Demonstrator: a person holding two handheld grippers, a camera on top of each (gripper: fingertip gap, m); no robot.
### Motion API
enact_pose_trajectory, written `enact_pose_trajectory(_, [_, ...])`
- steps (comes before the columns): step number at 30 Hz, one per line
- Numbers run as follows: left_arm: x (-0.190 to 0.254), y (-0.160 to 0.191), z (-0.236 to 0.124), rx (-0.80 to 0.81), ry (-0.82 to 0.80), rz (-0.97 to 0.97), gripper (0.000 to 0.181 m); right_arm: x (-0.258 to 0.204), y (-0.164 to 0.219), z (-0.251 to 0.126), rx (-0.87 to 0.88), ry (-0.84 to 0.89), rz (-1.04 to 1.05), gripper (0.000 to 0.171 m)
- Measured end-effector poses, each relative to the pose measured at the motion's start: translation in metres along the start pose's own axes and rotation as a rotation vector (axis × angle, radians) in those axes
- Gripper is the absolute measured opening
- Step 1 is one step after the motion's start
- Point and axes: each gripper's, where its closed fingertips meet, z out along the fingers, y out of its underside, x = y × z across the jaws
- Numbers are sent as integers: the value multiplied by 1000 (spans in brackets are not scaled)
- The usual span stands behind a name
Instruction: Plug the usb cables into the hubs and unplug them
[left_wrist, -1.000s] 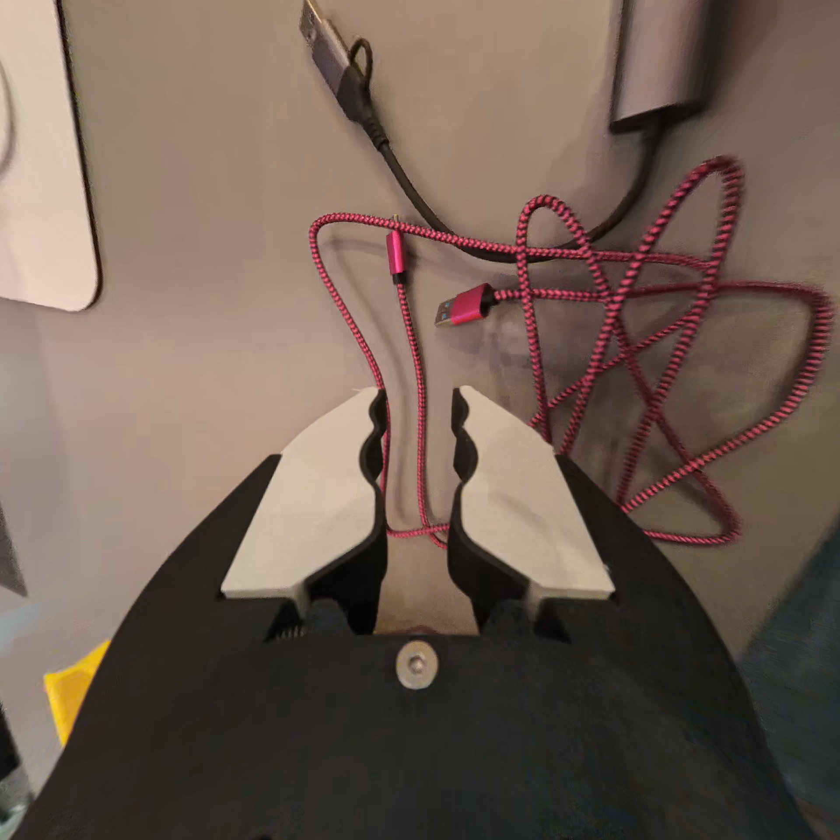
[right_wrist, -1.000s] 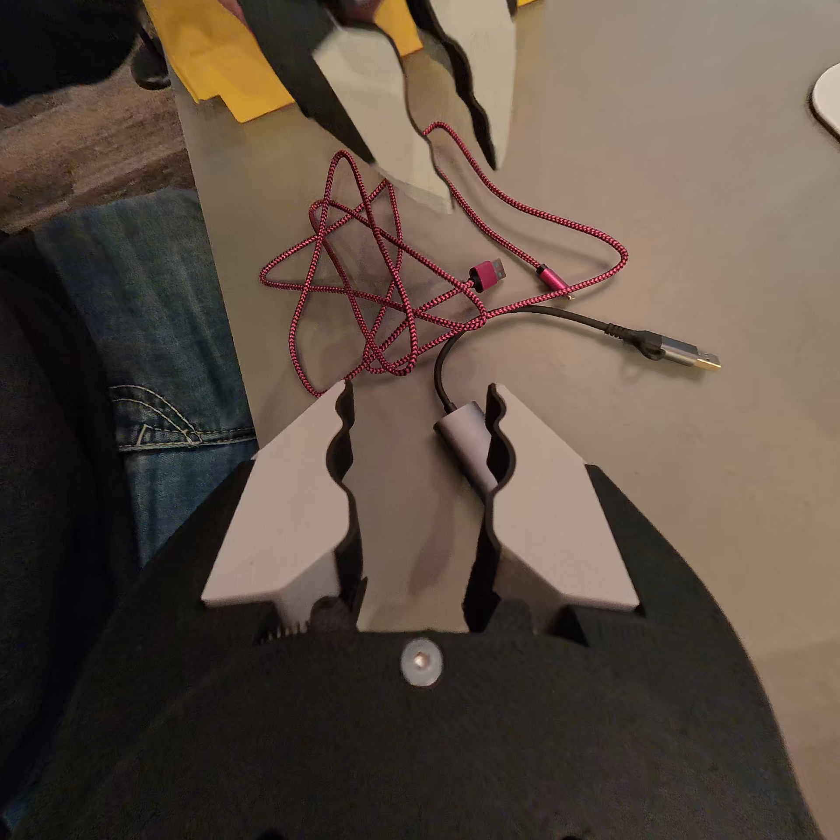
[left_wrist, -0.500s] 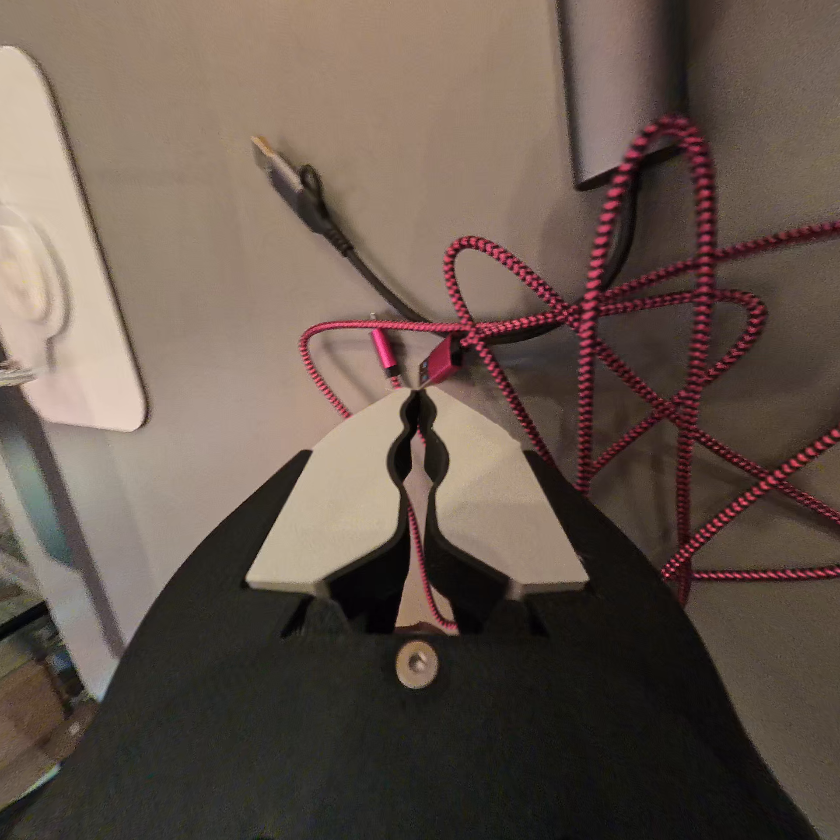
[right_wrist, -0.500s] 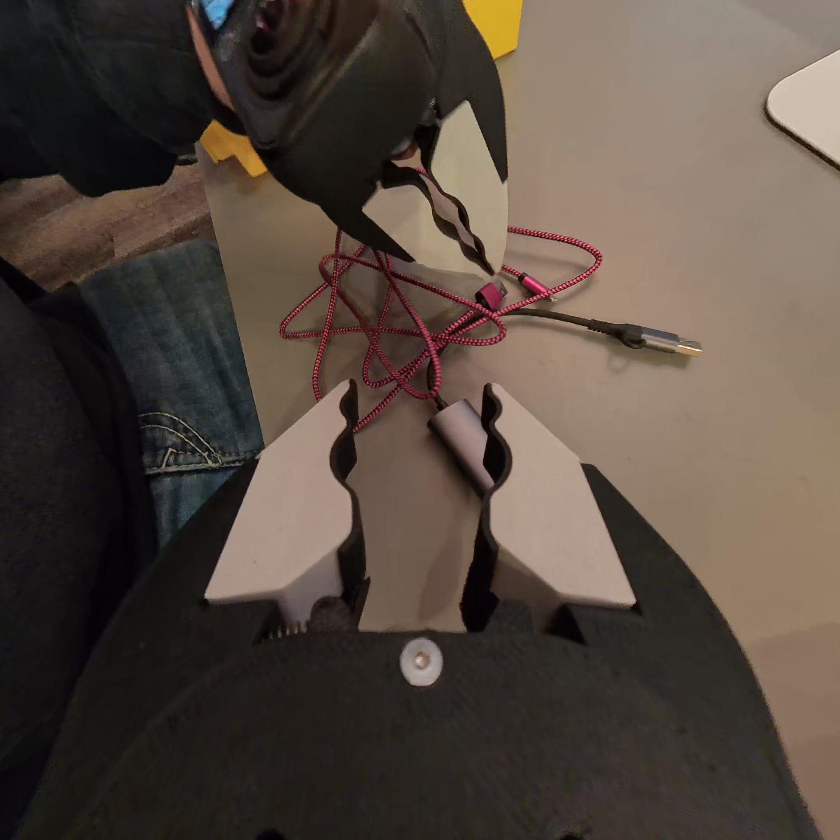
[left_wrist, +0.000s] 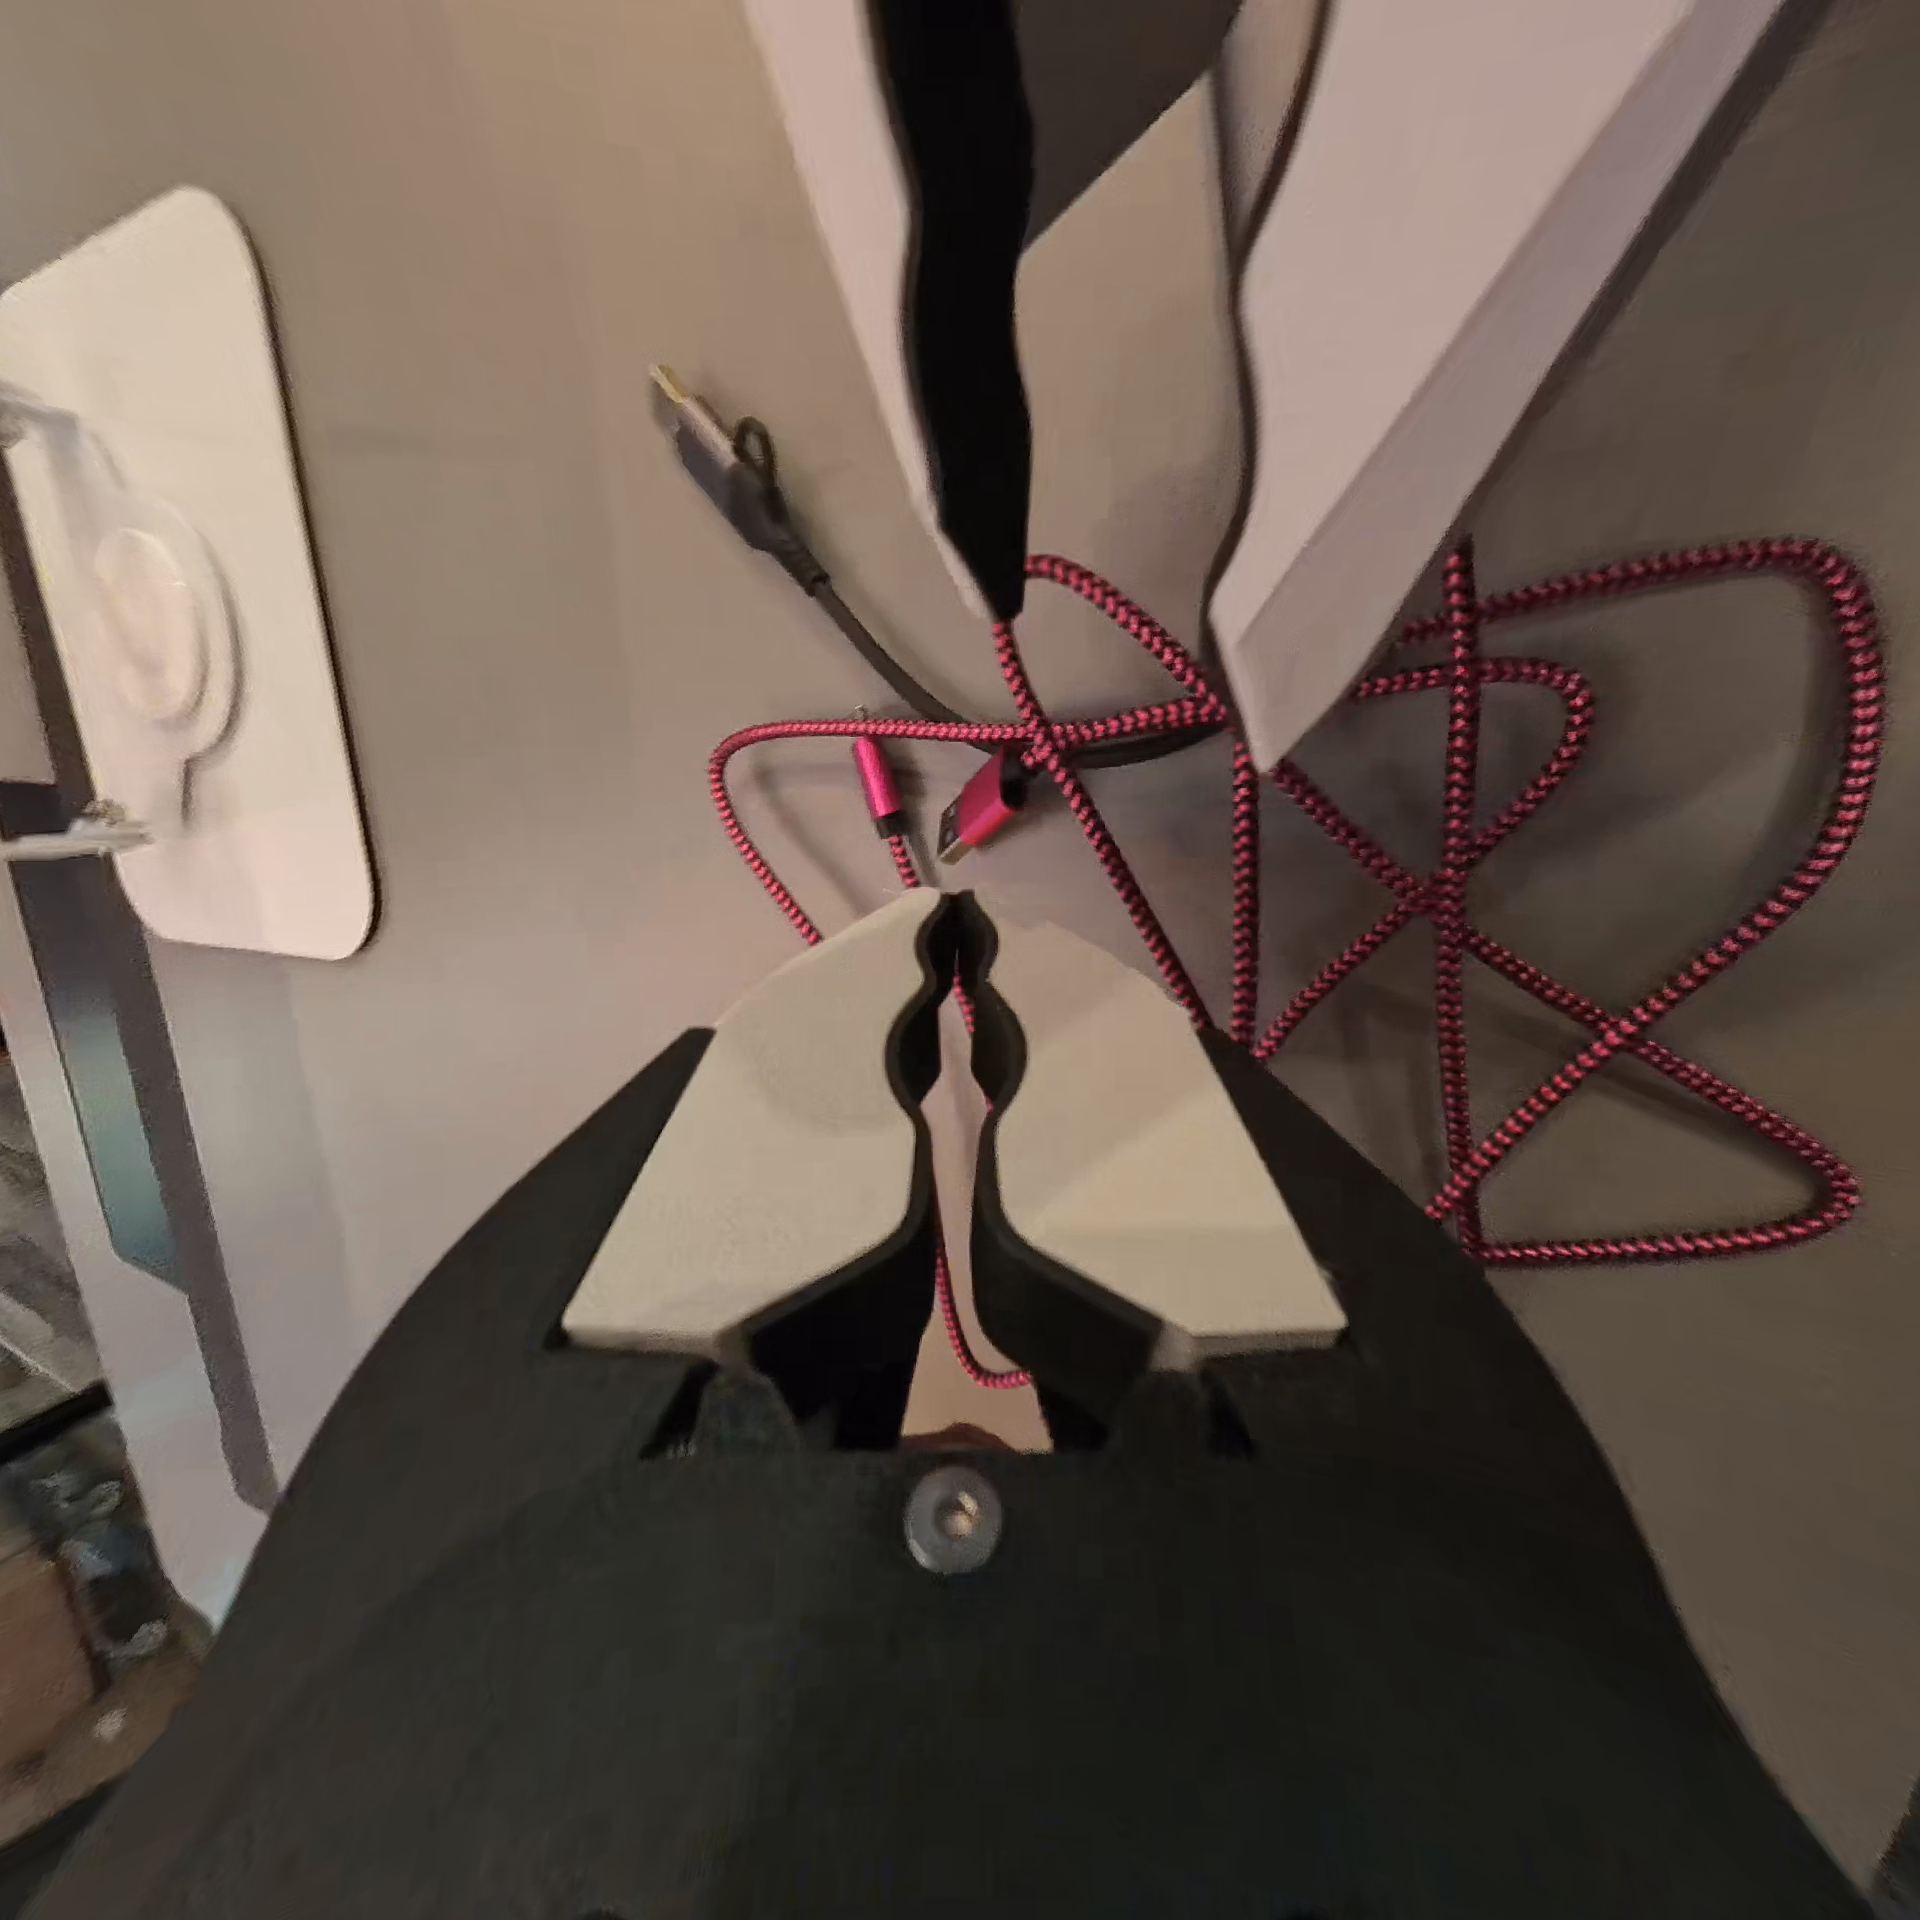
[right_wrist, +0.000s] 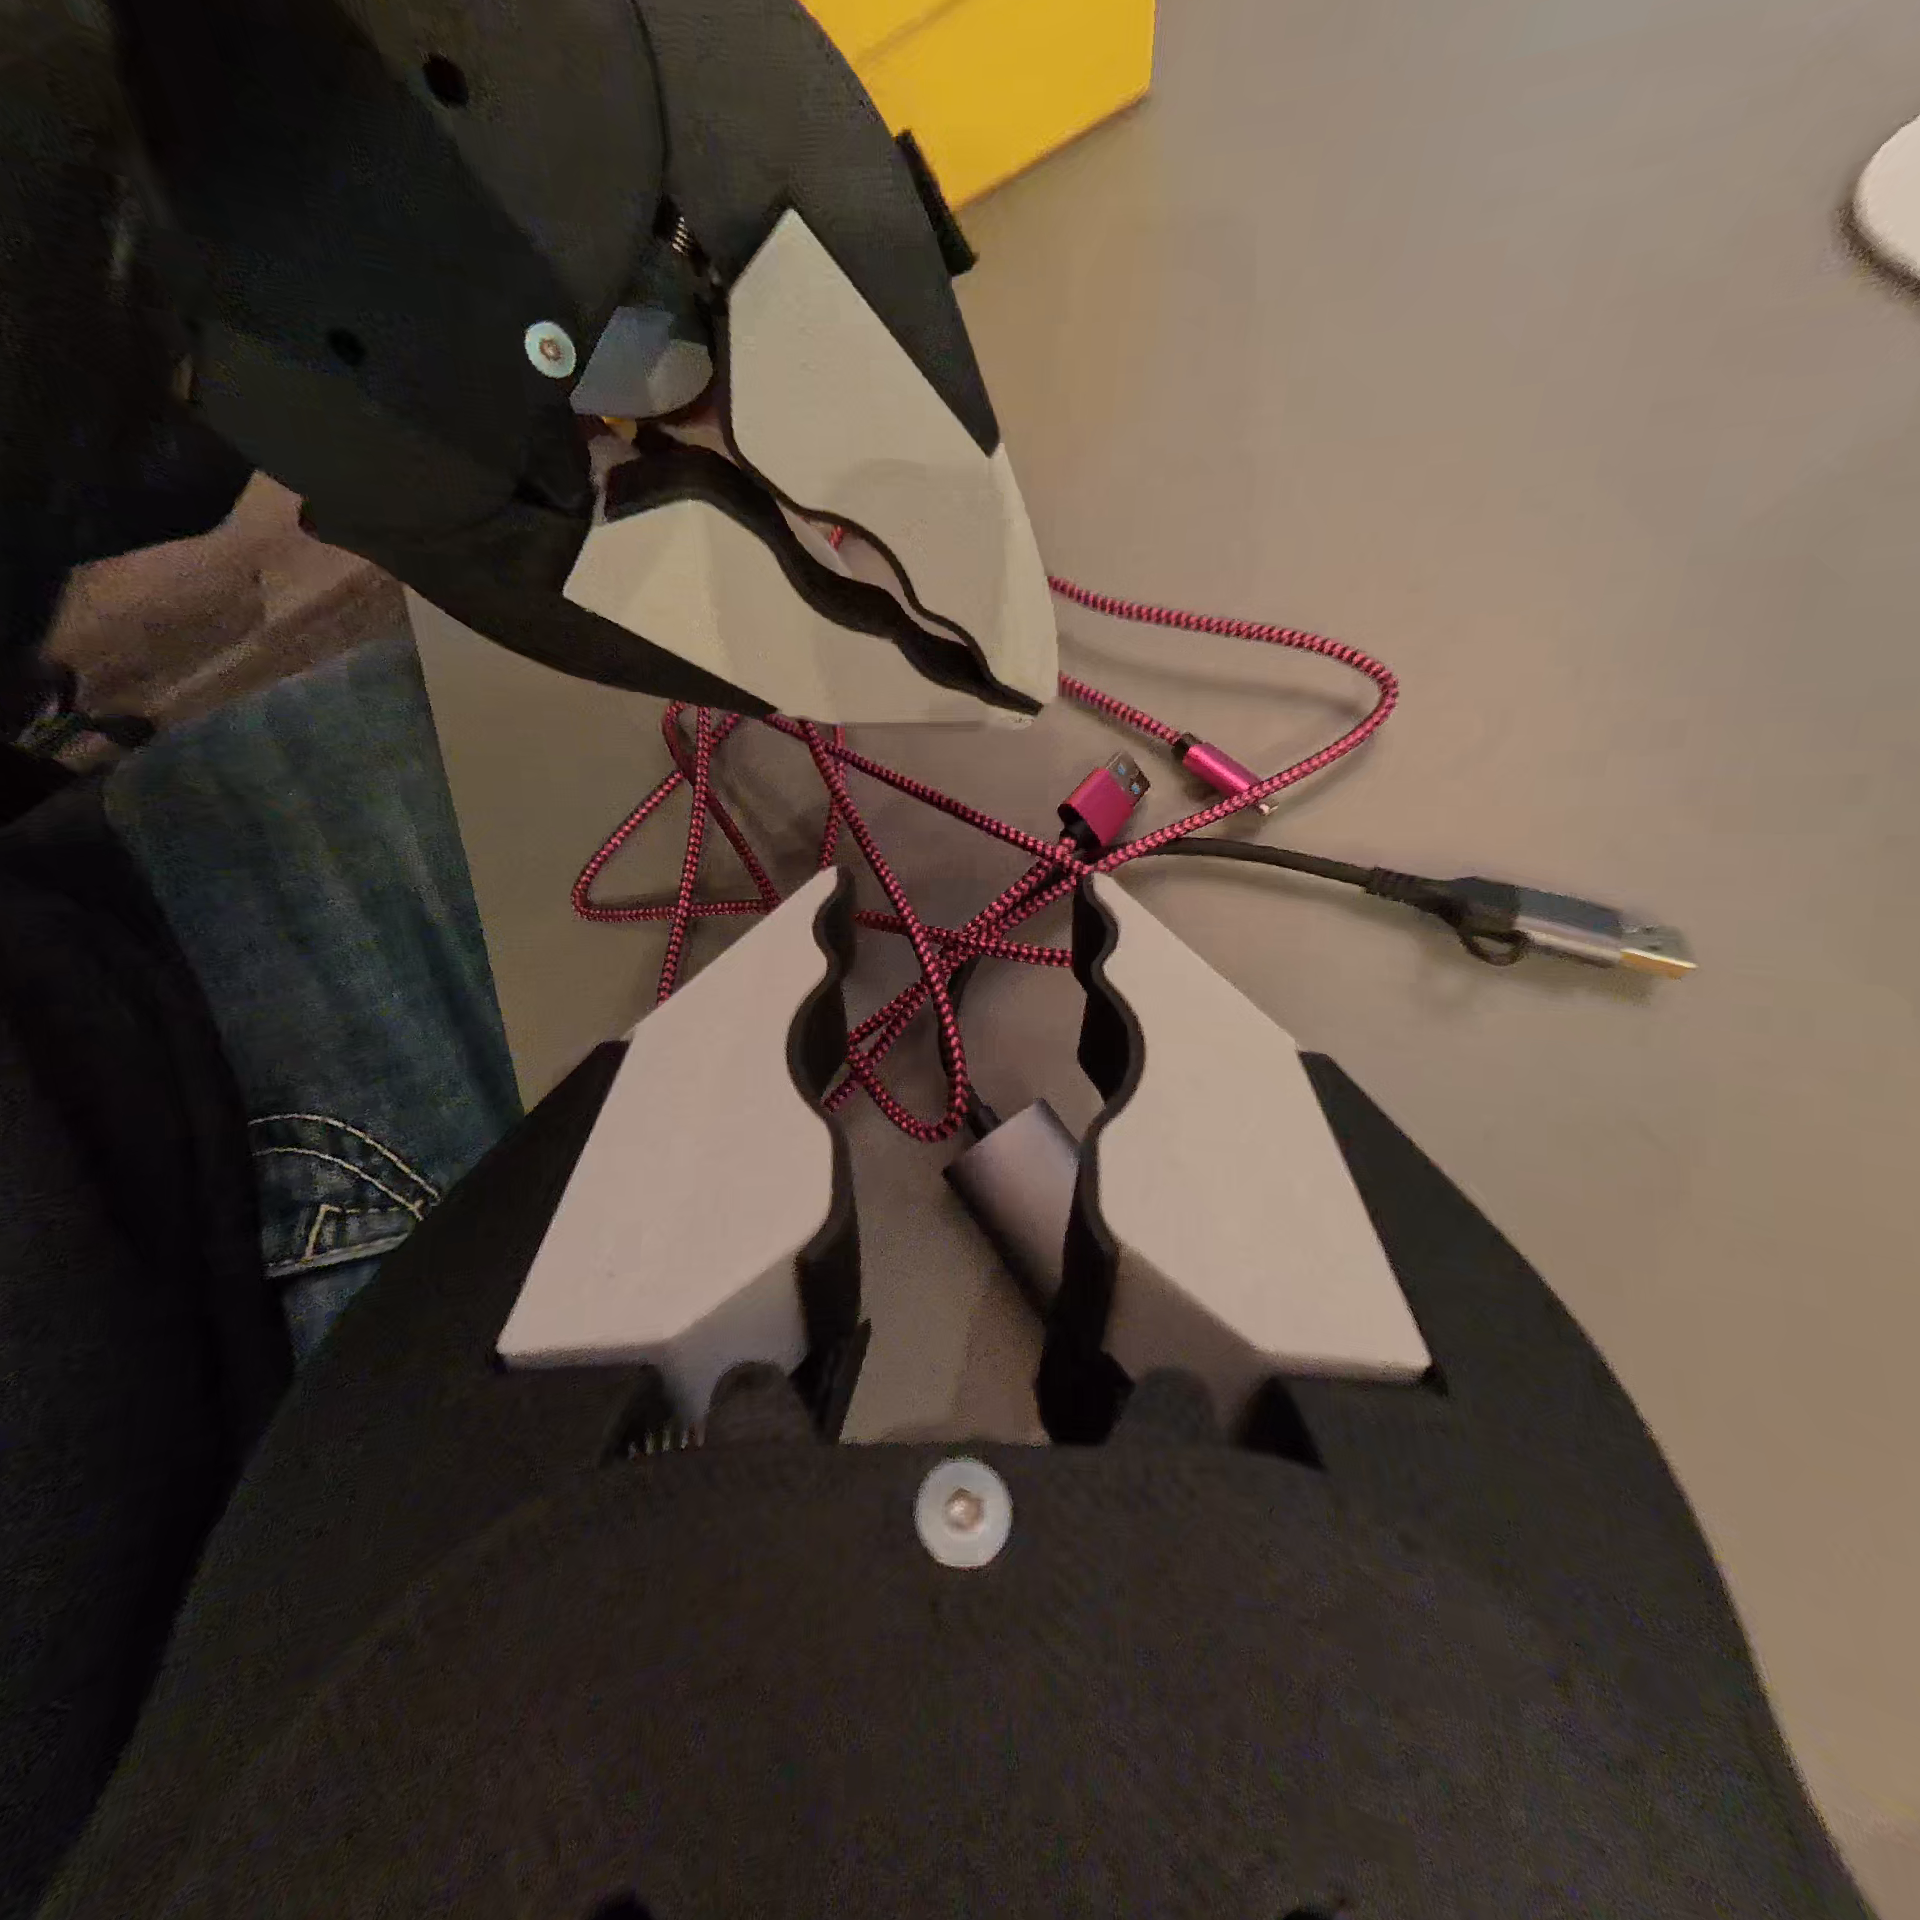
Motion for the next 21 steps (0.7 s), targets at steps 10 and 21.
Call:
enact_pose_trajectory(10, [5,-6,36,-45,76,233,9,8,6,-13,36,-8,55,36])
enact_pose_trajectory(21, [-28,-17,1,0,-239,115,6,11,-14,-26,144,51,-21,34])
